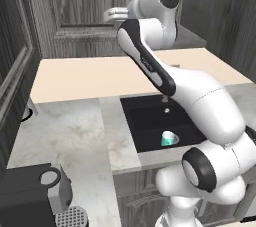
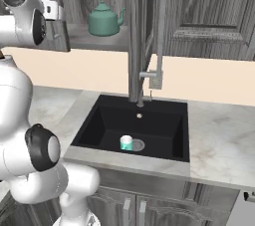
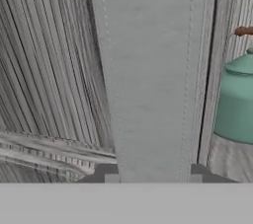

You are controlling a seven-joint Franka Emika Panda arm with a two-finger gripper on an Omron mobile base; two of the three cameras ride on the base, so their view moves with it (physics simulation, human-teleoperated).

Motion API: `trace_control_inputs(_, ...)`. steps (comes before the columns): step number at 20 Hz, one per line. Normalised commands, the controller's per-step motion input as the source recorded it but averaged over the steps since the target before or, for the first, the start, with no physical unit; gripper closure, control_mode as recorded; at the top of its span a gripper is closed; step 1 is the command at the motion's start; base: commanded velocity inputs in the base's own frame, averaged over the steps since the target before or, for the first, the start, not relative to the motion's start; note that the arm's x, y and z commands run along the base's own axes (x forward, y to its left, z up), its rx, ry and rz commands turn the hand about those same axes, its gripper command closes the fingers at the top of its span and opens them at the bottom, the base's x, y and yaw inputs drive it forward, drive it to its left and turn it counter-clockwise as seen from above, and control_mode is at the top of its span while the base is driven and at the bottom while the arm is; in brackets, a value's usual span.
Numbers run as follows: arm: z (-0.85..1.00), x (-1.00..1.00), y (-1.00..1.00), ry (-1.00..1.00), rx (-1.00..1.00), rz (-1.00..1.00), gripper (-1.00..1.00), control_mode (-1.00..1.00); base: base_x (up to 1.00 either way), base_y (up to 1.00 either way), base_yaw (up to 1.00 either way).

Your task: Open the cabinet, pick the kettle from the cabinet, and place it in the sink.

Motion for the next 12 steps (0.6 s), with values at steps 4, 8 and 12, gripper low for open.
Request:
trace_control_inputs(4, 0.08, -0.52, 0.32, 0.01, 0.0, 0.0, 1.0, -1.0, 0.0, 0.0, 0.0)
trace_control_inputs(8, 0.08, -0.51, 0.33, 0.07, 0.0, 0.0, 1.0, -1.0, 0.0, 0.0, 0.0)
trace_control_inputs(12, 0.03, -0.52, 0.38, 0.03, 0.0, -0.03, 1.0, -1.0, 0.0, 0.0, 0.0)
